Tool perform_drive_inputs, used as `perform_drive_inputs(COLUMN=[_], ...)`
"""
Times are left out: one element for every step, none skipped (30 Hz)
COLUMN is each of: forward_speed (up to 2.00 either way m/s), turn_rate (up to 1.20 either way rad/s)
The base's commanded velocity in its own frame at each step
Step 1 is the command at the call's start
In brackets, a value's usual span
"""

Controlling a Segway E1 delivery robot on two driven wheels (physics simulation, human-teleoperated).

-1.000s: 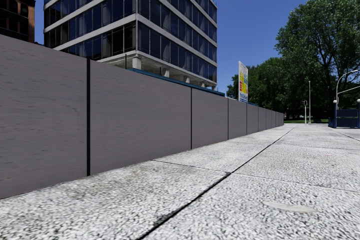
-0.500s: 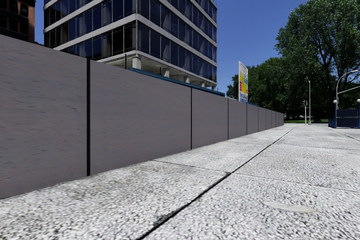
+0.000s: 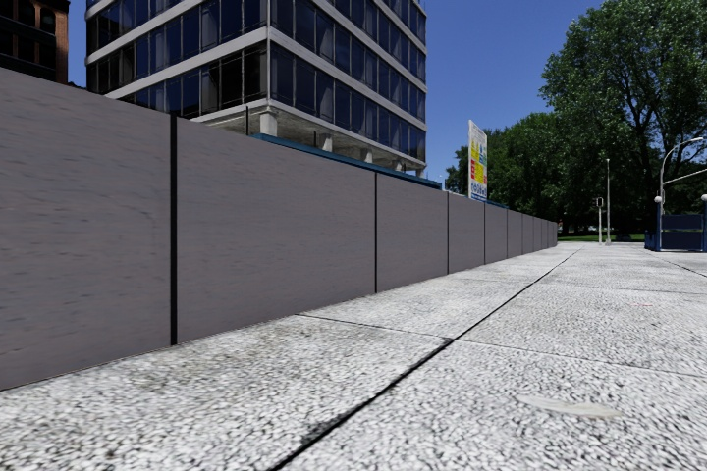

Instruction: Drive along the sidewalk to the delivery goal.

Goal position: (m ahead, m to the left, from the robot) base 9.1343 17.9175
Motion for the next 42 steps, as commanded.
perform_drive_inputs(forward_speed=[0.0, 0.0, 0.0, 0.0, 0.0, 0.0, 0.0, 0.0, 0.0, 0.0, 0.0, 0.0, 0.0, 0.0, 0.0, 0.0, 0.0, 0.0, 0.0, 0.0, 0.0, 0.0, 0.0, 0.0, 0.0, 0.0, 0.0, 0.0, 0.0, 0.0, 0.0, 0.0, 0.0, 0.0, 0.0, 0.0, 0.0, 0.0, 0.0, 0.0, 0.0, 0.0], turn_rate=[0.02, 0.14, 0.18, 0.18, 0.19, 0.2, 0.2, 0.2, 0.2, 0.2, 0.2, 0.2, 0.2, 0.2, 0.2, 0.2, 0.2, 0.2, 0.23, 0.25, 0.27, 0.27, 0.27, 0.27, 0.27, 0.27, 0.27, 0.28, 0.28, 0.31, 0.33, 0.33, 0.34, 0.34, 0.34, 0.34, 0.36, 0.38, 0.38, 0.38, 0.39, 0.4])
